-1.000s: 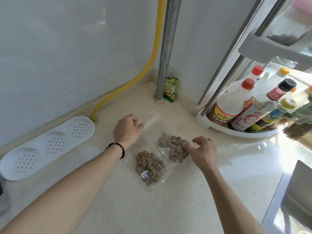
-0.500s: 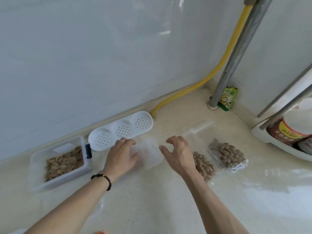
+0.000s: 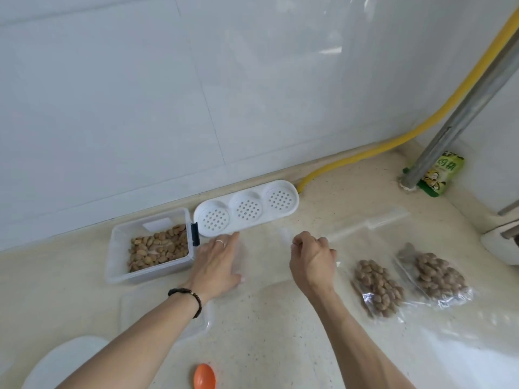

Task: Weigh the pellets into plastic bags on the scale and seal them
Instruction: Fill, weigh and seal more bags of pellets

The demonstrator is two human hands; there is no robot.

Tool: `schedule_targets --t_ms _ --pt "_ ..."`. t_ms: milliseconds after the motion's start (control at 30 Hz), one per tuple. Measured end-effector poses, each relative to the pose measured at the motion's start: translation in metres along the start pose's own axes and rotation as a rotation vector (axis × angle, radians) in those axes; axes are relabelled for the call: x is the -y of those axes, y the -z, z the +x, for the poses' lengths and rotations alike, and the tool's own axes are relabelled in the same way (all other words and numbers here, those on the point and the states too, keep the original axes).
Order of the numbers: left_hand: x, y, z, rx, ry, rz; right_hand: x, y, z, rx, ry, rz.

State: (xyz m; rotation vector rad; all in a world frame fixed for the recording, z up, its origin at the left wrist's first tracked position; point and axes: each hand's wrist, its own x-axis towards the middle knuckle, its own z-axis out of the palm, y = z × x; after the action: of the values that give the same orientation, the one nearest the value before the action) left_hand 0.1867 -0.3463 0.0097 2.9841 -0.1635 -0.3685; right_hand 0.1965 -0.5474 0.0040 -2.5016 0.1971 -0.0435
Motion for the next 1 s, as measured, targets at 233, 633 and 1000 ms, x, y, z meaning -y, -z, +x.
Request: schedule_targets --t_ms 233,633,1000 --pt "-0.002 0.032 -0.016 -0.094 -0.136 -0.287 0.020 0.045 -0.009 -0.010 -0.143 0.548" --pt "0.085 0.087 -0.111 -0.027 -0.288 -0.524 0.110 0.060 -0.115 -0.042 -0.064 0.535" --pt "0.247 0.074 -0.213 -0.106 -0.113 -0.464 0.200 -0.047 -0.257 0.207 -0.166 0.416"
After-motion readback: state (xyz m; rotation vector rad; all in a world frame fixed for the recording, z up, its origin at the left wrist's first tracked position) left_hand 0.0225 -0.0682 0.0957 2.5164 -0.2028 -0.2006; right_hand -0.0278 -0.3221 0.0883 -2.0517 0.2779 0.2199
